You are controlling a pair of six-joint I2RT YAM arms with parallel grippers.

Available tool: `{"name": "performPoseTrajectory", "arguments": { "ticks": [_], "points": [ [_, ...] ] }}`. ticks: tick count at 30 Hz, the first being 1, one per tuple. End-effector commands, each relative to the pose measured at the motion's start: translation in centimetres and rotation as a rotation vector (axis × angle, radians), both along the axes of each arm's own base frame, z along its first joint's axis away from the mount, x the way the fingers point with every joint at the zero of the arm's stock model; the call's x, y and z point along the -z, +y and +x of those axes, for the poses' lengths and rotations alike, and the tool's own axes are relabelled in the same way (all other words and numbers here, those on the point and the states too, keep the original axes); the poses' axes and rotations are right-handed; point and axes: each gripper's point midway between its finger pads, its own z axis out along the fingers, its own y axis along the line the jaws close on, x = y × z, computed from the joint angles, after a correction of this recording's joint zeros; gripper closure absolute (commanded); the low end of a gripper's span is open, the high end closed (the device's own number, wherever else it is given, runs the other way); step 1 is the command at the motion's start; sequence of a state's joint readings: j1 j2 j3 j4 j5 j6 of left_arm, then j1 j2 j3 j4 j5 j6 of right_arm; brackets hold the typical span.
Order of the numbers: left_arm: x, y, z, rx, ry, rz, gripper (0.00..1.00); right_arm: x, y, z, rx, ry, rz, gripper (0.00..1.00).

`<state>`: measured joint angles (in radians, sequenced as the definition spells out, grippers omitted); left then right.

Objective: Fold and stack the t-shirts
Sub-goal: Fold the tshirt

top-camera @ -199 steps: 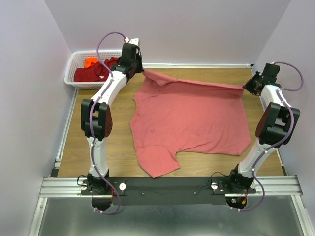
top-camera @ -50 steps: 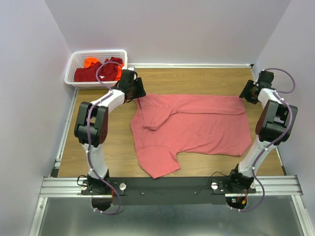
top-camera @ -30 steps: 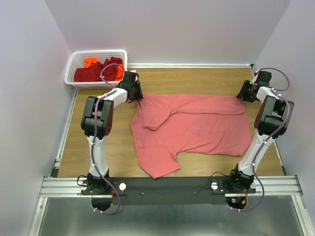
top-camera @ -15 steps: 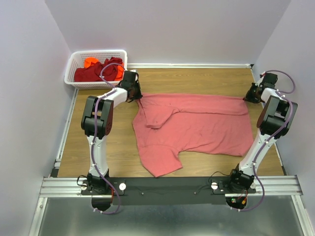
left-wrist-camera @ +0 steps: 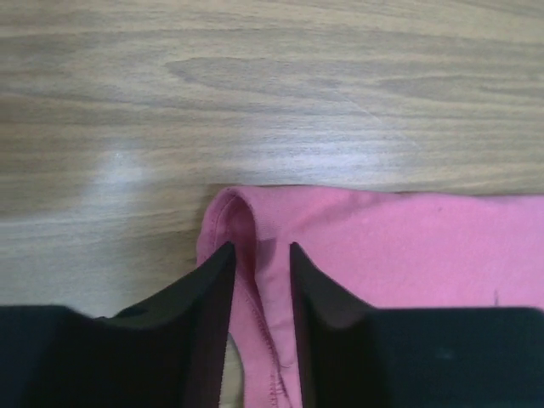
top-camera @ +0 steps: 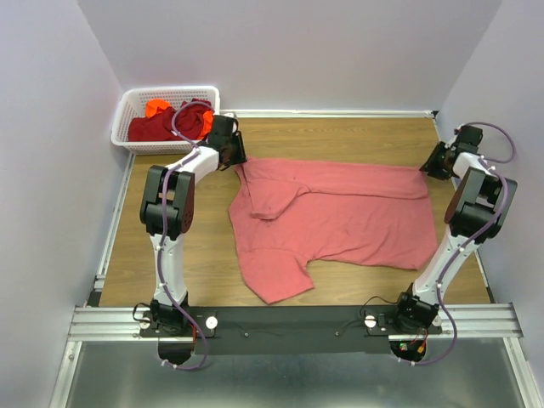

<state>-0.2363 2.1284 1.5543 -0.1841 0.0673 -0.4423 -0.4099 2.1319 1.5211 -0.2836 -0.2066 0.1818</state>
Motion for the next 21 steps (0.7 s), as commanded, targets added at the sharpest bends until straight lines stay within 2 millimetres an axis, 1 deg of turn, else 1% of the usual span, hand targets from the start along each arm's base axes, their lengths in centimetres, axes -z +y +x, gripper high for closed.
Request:
{"name": "performPoseTrajectory", "arguments": {
  "ticks": [1, 2, 3, 4, 5, 6, 7, 8, 9, 10, 11, 12, 13, 14, 15, 17, 18, 19, 20, 21],
  "points": [
    [-3.1, 1.1, 0.2, -0.032, -0.059, 0.020, 0.46, -4.6, -1.0, -1.5, 0.125, -0.056, -0.008, 0.54],
    [-3.5, 1.1, 0.1, -0.037, -0.065, 0.018, 0.41, -6.2, -0.7, -1.6, 0.135, -0.087, -0.004, 0.52],
    [-4.6, 1.1, 0.0, -0.040, -0.084, 0.013, 0.32, -6.9, -0.3, -1.9, 0.135, -0.101, 0.009, 0.52],
    [-4.7, 0.9, -0.4, -0.034, -0.080, 0.010, 0.28, -7.6, 0.1, -2.0, 0.148, -0.115, 0.032, 0.52],
    [-5.6, 0.8, -0.6, -0.036, -0.095, 0.002, 0.24, -8.3, 0.9, -2.6, 0.156, -0.131, 0.070, 0.52],
    [-5.9, 0.7, -0.9, -0.037, -0.097, -0.003, 0.23, -8.6, 1.4, -3.0, 0.143, -0.136, 0.083, 0.52],
    [-5.7, 0.8, -1.6, -0.040, -0.086, -0.004, 0.23, -9.0, 2.0, -3.1, 0.153, -0.149, 0.120, 0.52],
    [-6.0, 0.7, -1.9, -0.039, -0.088, -0.006, 0.23, -9.0, 2.7, -3.4, 0.150, -0.150, 0.154, 0.52],
    [-7.0, 0.7, -2.3, -0.045, -0.104, -0.012, 0.23, -8.5, 4.0, -4.0, 0.130, -0.142, 0.208, 0.53],
    [-6.6, 0.7, -3.1, -0.043, -0.091, -0.007, 0.24, -8.5, 4.7, -4.3, 0.132, -0.144, 0.244, 0.53],
    [-7.6, 0.6, -3.6, -0.037, -0.110, -0.011, 0.25, -7.4, 5.3, -5.0, 0.131, -0.120, 0.273, 0.53],
    [-7.8, 0.6, -4.1, -0.033, -0.111, -0.009, 0.25, -6.8, 5.5, -5.5, 0.140, -0.107, 0.279, 0.54],
    [-7.1, 0.6, -5.1, -0.024, -0.096, -0.003, 0.25, -6.4, 5.4, -5.8, 0.154, -0.108, 0.280, 0.55],
    [-7.2, 0.4, -5.7, -0.014, -0.097, 0.001, 0.25, -5.9, 5.2, -6.2, 0.168, -0.098, 0.275, 0.56],
    [-7.4, 0.5, -6.7, -0.004, -0.098, 0.010, 0.25, -4.6, 5.0, -7.0, 0.196, -0.078, 0.266, 0.58],
    [-7.3, 0.4, -8.0, 0.015, -0.095, 0.021, 0.25, -3.2, 5.0, -7.9, 0.225, -0.055, 0.272, 0.59],
    [-8.0, 0.0, -8.9, 0.029, -0.111, 0.018, 0.25, -2.6, 4.7, -8.1, 0.245, -0.054, 0.272, 0.60],
    [-8.1, -0.1, -9.5, 0.041, -0.114, 0.022, 0.25, -2.0, 4.5, -8.4, 0.259, -0.048, 0.271, 0.60],
    [-7.2, -0.2, -10.6, 0.055, -0.097, 0.032, 0.25, -0.7, 4.6, -9.4, 0.277, -0.021, 0.272, 0.60],
    [-7.3, -0.4, -11.2, 0.066, -0.100, 0.032, 0.25, -0.2, 4.1, -9.7, 0.297, -0.014, 0.260, 0.61]
  ]
}}
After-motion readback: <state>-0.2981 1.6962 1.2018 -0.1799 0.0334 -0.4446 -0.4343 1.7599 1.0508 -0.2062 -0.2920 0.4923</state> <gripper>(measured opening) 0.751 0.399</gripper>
